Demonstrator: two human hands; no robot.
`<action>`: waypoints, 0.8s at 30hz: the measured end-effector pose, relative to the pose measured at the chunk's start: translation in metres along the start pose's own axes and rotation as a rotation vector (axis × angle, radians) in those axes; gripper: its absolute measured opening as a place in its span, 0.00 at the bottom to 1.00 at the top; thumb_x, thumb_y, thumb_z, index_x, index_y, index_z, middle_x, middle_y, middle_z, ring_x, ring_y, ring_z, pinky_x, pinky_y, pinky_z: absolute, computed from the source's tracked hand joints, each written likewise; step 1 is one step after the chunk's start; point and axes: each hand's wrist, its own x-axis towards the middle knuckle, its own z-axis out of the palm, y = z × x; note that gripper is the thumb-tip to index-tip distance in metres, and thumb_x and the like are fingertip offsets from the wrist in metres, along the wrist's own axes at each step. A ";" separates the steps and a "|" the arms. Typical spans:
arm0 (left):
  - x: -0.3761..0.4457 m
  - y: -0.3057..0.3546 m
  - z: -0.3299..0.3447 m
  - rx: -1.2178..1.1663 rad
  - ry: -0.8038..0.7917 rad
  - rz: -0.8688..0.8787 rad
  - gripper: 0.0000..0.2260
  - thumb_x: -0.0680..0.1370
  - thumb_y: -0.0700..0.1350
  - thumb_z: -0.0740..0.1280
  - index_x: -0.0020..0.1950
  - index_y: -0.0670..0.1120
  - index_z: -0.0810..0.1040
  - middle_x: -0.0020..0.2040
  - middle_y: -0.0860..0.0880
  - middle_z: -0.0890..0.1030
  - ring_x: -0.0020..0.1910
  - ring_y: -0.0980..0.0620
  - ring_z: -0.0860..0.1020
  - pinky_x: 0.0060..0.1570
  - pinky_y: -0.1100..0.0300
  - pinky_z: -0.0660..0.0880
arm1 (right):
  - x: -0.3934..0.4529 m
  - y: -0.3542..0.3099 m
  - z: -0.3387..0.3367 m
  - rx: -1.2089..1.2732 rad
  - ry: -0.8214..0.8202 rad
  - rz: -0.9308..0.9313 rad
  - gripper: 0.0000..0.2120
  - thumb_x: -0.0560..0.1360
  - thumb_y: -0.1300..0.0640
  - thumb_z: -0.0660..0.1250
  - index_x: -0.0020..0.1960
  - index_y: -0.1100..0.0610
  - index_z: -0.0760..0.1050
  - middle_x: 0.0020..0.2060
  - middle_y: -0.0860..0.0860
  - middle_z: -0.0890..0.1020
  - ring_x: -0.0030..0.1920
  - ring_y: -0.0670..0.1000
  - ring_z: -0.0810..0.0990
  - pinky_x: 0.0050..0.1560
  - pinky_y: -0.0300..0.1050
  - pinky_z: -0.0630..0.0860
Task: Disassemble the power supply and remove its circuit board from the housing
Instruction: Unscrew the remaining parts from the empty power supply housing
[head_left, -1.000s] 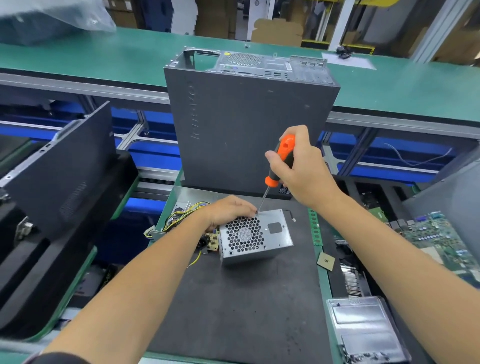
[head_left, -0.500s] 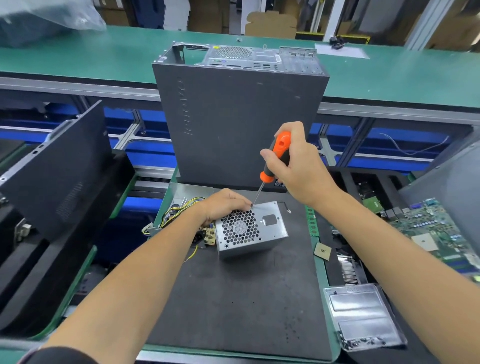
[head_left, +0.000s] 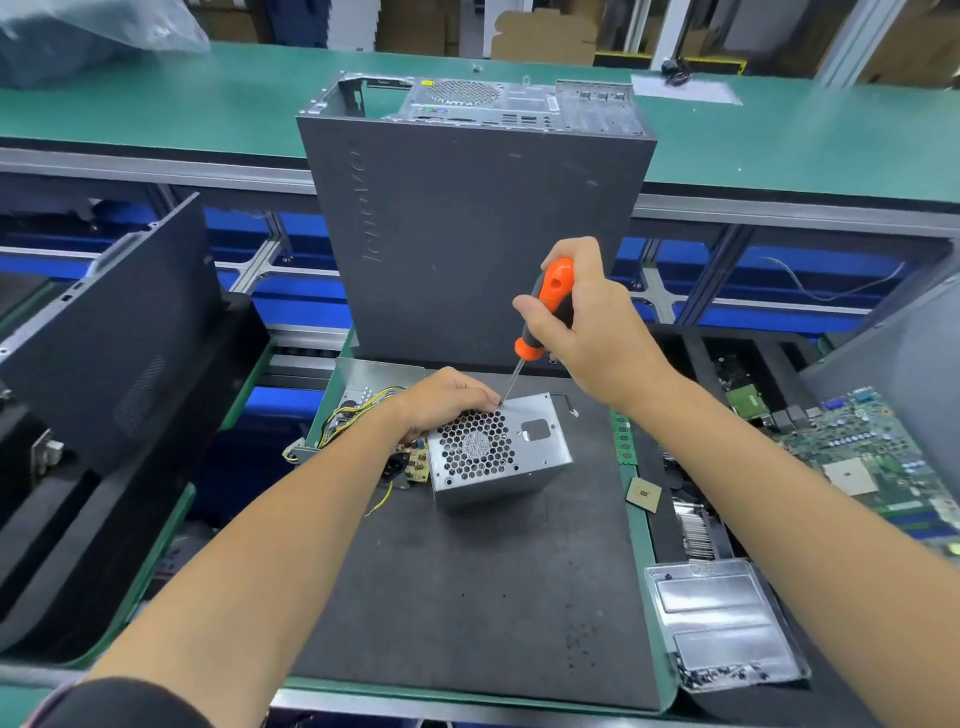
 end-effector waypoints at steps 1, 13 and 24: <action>0.000 0.000 0.000 0.008 0.002 -0.001 0.08 0.74 0.42 0.69 0.41 0.55 0.84 0.46 0.59 0.83 0.49 0.64 0.77 0.48 0.69 0.68 | 0.000 0.000 -0.001 0.006 0.002 0.007 0.14 0.79 0.49 0.64 0.56 0.47 0.59 0.36 0.43 0.73 0.37 0.42 0.79 0.33 0.38 0.79; 0.002 -0.001 0.000 0.004 -0.024 -0.032 0.04 0.74 0.40 0.70 0.45 0.47 0.84 0.46 0.57 0.83 0.51 0.60 0.77 0.47 0.71 0.67 | 0.052 -0.038 -0.015 -0.294 -0.431 -0.017 0.06 0.72 0.57 0.69 0.46 0.54 0.74 0.33 0.45 0.78 0.34 0.45 0.78 0.36 0.48 0.78; -0.008 0.010 -0.002 0.045 -0.096 -0.052 0.05 0.74 0.38 0.69 0.46 0.45 0.82 0.49 0.49 0.81 0.49 0.54 0.77 0.56 0.58 0.69 | 0.067 -0.054 -0.012 -0.565 -0.543 -0.062 0.17 0.78 0.45 0.62 0.41 0.58 0.71 0.32 0.55 0.77 0.27 0.56 0.74 0.30 0.46 0.72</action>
